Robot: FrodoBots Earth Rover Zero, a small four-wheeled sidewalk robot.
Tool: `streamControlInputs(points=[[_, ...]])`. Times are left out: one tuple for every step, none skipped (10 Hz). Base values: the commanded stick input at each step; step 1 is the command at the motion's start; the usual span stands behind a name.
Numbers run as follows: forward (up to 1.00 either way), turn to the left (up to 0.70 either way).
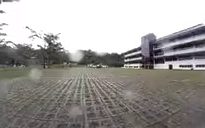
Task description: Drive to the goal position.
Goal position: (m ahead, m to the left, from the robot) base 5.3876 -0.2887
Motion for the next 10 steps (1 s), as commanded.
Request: streamControlInputs(points=[[0.85, 0.26], [0.85, 0.11], [0.85, 0.00], [0.85, 0.00], [0.85, 0.00], [0.85, 0.00], [0.85, 0.00], [0.85, 0.00], [0.85, 0.00], [0.85, 0.00]])
